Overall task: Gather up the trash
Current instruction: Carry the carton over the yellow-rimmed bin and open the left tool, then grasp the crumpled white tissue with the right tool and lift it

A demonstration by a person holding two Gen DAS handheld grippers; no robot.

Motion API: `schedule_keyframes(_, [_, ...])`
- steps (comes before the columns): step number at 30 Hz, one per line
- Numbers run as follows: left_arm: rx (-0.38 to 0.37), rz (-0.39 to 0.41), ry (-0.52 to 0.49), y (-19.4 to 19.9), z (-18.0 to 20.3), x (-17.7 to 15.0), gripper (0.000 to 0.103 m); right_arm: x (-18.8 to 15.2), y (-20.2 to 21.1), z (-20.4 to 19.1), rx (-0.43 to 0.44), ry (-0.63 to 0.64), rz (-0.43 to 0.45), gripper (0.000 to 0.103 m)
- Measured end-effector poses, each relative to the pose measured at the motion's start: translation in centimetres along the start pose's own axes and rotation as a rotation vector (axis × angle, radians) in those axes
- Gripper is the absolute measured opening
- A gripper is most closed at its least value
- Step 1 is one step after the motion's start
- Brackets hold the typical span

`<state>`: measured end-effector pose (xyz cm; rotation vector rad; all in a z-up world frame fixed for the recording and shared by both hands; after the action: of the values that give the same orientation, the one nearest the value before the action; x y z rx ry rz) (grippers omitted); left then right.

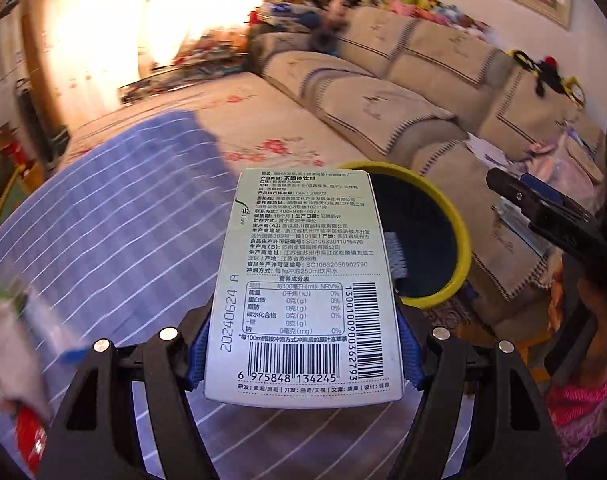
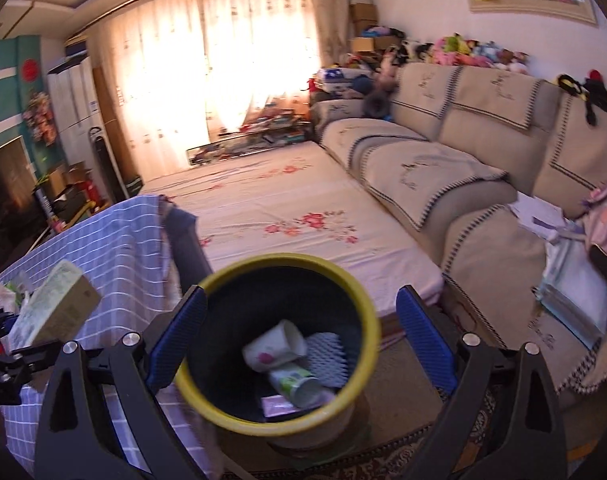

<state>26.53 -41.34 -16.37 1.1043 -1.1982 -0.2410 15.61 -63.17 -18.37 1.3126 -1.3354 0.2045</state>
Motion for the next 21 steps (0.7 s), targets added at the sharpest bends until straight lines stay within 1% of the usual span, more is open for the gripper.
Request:
schedule_keyframes(4, [-0.096,-0.055,-0.036,-4.9,3.9,3.4,0.071,-0.1,0.0,3.1,-0.038,-0.031,-0.003,0.091])
schedule_keyframes(5, [-0.105,-0.067,-0.038,-6.3,4.7,4.0,0.071,-0.2,0.0,3.5,-0.044,-0.036,-0.005,0.091])
schedule_keyframes(8, [-0.114,-0.086,-0.059,-9.8,6.3,6.1,0.071,-0.5,0.0,4.8,-0.063,-0.051,-0.011,0.091])
schedule_keyframes(10, [-0.099,-0.095,-0.06,-11.7,6.7,7.0,0.072,-0.4,0.0,5.6,-0.076,-0.063,-0.015,0.091])
schedule_keyframes(12, [-0.099,-0.089,-0.053,-12.6,6.4,7.7,0.075,-0.5,0.1,6.1,-0.087,-0.081,-0.016,0.091])
schedule_keyframes(13, [-0.089,-0.078,-0.042,-12.8,6.2,8.1,0.082,-0.6,0.1,6.2,-0.089,-0.083,-0.018,0.091])
schedule_keyframes(14, [-0.079,-0.063,-0.029,-12.7,5.9,8.3,0.085,-0.6,0.0,6.2,-0.091,-0.083,-0.02,0.091])
schedule_keyframes(16, [-0.069,-0.023,-0.008,-11.3,5.2,8.5,0.086,-0.7,0.0,5.9,-0.088,-0.081,-0.027,0.091])
schedule_keyframes(18, [-0.045,0.016,0.009,-8.9,3.9,8.0,0.087,-1.0,-0.2,5.2,-0.074,-0.073,-0.036,0.091])
schedule_keyframes(21, [0.012,0.112,0.041,-3.9,1.4,6.6,0.091,-1.6,-0.6,3.6,-0.046,-0.051,-0.055,0.091])
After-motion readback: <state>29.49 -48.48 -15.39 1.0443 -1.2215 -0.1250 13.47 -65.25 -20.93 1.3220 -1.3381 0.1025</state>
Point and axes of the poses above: each gripper's, at about its wrist camera, not at the fingertips, and y roughly against the way its jaws point, z to its right, x to its top, the point moved 4 cm from there along -y, roughly the way its jaws point, and after that the axes turned 12 degrees about -y, right-handed, at the moved point
